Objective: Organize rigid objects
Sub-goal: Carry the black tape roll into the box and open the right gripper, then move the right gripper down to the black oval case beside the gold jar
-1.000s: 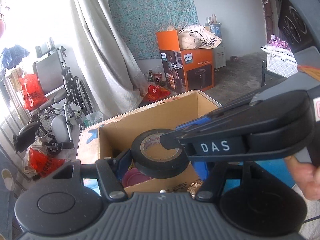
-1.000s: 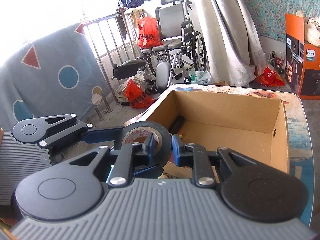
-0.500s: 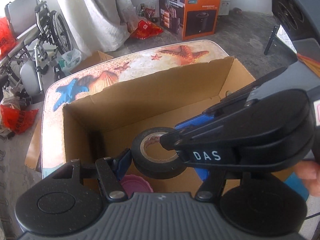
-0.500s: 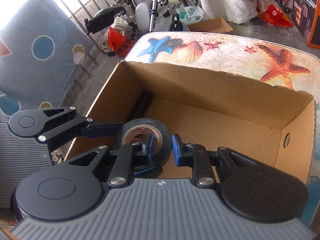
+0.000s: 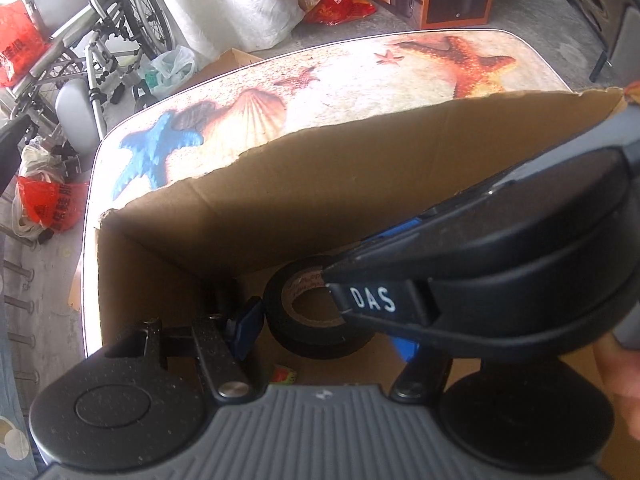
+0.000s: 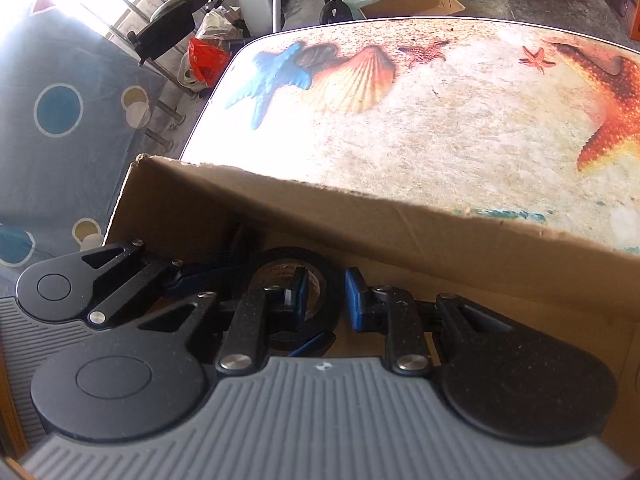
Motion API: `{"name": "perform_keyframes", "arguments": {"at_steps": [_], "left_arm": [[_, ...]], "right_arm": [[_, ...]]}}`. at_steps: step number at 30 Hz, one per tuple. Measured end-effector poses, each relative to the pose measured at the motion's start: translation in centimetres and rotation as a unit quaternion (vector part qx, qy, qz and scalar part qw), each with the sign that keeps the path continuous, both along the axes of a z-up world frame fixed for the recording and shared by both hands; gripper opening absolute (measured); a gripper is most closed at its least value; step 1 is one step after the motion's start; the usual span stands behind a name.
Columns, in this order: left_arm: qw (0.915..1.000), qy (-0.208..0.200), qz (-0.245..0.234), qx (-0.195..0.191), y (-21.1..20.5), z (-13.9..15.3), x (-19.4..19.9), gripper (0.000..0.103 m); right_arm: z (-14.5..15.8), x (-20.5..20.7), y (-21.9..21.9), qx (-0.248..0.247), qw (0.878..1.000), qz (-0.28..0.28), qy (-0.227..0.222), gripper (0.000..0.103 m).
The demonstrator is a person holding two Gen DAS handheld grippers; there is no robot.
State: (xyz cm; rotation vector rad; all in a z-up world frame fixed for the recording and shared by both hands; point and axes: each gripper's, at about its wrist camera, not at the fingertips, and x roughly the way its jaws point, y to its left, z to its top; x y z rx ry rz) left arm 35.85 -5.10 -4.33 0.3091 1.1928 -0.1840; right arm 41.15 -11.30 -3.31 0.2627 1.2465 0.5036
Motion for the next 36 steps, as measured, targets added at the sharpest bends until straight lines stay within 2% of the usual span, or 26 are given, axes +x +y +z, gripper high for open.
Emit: {"name": "perform_keyframes", "arguments": {"at_steps": [6,11,15,18,21,24,27,29,33,36], "left_arm": [[0.9996,-0.02,-0.007,0.015,-0.3,0.9,-0.5,0.068],[0.9987,-0.048,-0.015,-0.006,-0.2,4.4,-2.7,0.069],[0.9952,-0.088,-0.029,-0.03,0.2,8.6,-6.4,0.07],[0.9895,-0.128,-0.049,-0.044,0.4,11.8,-10.2,0.071],[0.9826,-0.162,-0.069,-0.058,0.5,14.0,-14.7,0.072],[0.9767,-0.174,-0.088,-0.09,0.7,14.8,-18.9,0.073],[0.9706,-0.173,-0.106,-0.13,0.8,13.8,-23.2,0.076],[0.9701,-0.16,-0.117,-0.14,0.3,12.2,-25.4,0.076],[0.9716,-0.137,-0.151,-0.119,-2.0,7.0,-29.5,0.075],[0.9737,-0.107,-0.164,-0.117,-3.3,3.6,-30.4,0.073]], "right_arm": [[0.0,0.3,-0.5,0.018,1.0,-0.024,-0.001,0.02],[3.9,-2.4,-3.2,0.06,0.996,-0.051,-0.034,0.02],[8.6,-7.6,-6.1,0.088,0.991,-0.057,-0.085,0.021],[11.7,-13.2,-8.6,0.099,0.985,-0.056,-0.128,0.025],[13.7,-18.4,-10.6,0.09,0.98,-0.062,-0.163,0.026],[14.7,-24.3,-12.6,0.097,0.974,-0.078,-0.192,0.028],[13.9,-29.6,-14.5,0.129,0.965,-0.107,-0.2,0.031],[12.6,-32.1,-15.2,0.141,0.961,-0.128,-0.198,0.034],[7.9,-35.4,-16.1,0.153,0.96,-0.181,-0.151,0.035],[3.8,-36.7,-15.8,0.149,0.961,-0.209,-0.1,0.037]]}}
